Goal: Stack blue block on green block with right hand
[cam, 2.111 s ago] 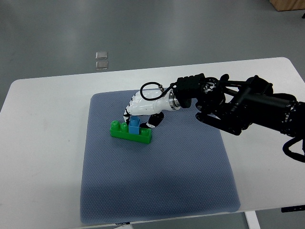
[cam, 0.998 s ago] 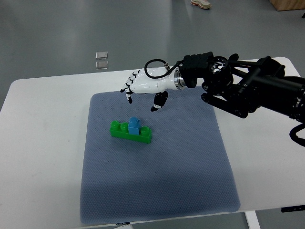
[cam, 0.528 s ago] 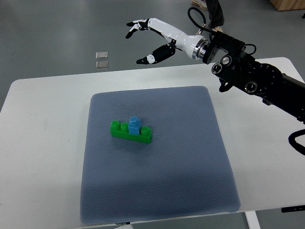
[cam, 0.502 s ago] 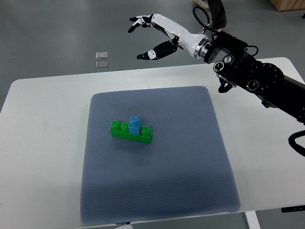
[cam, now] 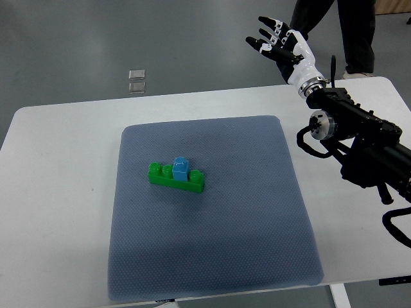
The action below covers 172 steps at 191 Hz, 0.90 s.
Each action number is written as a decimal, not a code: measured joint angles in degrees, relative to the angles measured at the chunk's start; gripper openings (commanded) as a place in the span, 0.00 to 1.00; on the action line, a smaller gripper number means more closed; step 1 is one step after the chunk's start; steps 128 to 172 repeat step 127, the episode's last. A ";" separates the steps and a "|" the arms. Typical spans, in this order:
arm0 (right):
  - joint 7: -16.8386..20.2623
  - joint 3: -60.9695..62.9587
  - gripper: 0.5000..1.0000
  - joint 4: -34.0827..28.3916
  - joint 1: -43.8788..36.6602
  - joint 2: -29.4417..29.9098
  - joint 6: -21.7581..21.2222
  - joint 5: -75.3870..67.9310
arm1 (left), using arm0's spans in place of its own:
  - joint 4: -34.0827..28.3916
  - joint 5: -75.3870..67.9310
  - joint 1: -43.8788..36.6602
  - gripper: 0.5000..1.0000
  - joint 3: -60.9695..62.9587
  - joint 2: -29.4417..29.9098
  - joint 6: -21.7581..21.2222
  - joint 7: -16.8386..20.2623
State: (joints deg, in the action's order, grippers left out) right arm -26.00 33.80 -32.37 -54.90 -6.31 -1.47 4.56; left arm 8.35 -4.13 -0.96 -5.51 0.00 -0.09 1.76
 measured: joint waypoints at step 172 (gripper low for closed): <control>2.04 0.74 0.83 -0.15 2.54 2.27 0.26 -15.86 | 0.00 0.00 -0.01 1.00 0.00 0.00 0.00 0.00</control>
